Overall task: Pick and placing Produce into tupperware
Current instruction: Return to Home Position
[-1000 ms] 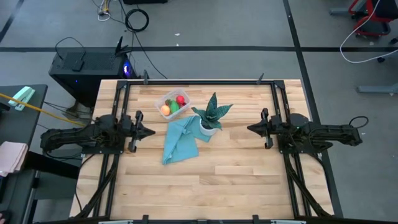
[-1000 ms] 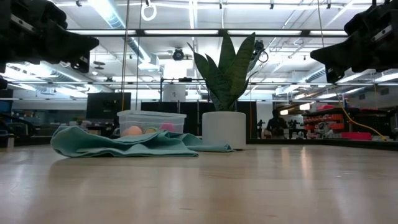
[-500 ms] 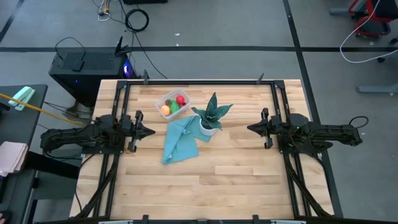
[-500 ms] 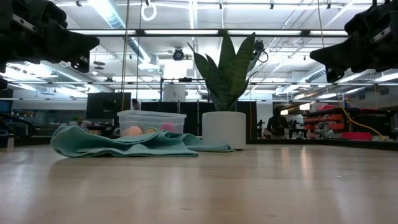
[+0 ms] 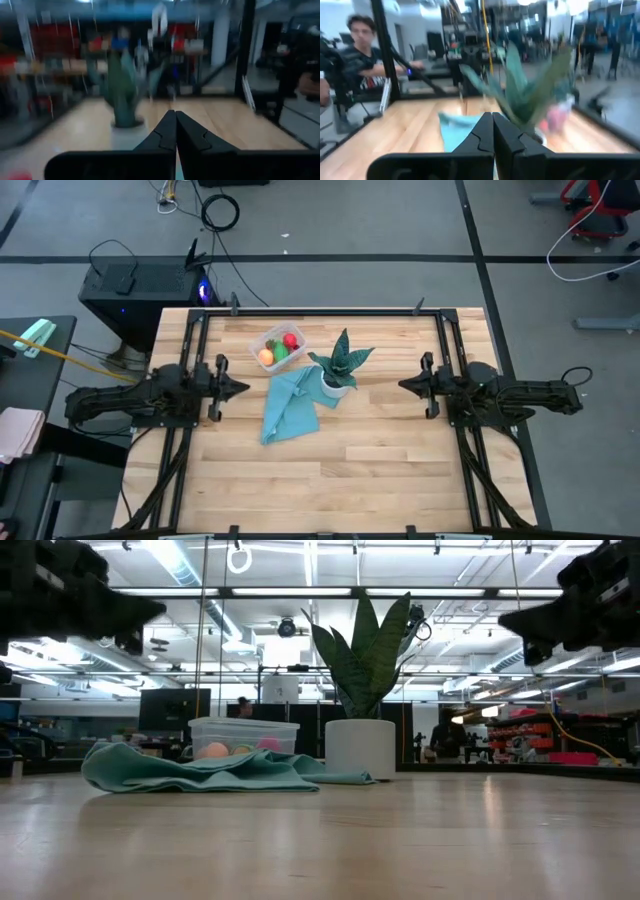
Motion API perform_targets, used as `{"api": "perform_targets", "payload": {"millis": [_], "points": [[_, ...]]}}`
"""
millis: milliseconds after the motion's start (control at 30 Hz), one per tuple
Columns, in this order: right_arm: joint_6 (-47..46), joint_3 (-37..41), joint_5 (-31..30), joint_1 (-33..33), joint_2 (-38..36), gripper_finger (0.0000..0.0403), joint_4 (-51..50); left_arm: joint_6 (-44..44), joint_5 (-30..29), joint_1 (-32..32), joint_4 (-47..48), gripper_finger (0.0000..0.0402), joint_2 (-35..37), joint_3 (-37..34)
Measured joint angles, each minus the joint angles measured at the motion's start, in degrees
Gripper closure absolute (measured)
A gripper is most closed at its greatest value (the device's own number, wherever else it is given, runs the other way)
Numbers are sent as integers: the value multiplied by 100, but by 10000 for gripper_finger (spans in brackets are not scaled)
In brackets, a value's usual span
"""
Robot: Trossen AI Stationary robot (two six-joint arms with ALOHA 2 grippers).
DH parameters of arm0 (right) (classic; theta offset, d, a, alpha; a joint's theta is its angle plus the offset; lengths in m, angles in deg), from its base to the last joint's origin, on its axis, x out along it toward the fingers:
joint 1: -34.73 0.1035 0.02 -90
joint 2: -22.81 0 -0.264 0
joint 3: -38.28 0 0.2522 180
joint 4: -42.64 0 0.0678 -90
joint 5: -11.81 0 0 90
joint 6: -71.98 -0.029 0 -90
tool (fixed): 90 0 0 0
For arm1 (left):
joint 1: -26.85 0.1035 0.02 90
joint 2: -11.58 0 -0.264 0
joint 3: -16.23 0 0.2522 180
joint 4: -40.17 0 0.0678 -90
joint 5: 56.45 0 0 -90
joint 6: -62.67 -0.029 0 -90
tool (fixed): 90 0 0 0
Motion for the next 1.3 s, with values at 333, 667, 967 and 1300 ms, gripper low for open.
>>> {"api": "perform_targets", "payload": {"millis": [333,667,967,1300], "points": [[-557,-8,132,-79,96,403,-224,-176,-62,-107,-90,397,-2,0],[-352,-56,153,-76,107,403,41,-206,62,-168,-488,396,2,0],[-518,-50,153,-76,107,403,-234,60,-104,-168,-112,394,1,0],[-958,-50,153,-76,107,375,-237,198,-218,-168,-87,386,0,0]]}}
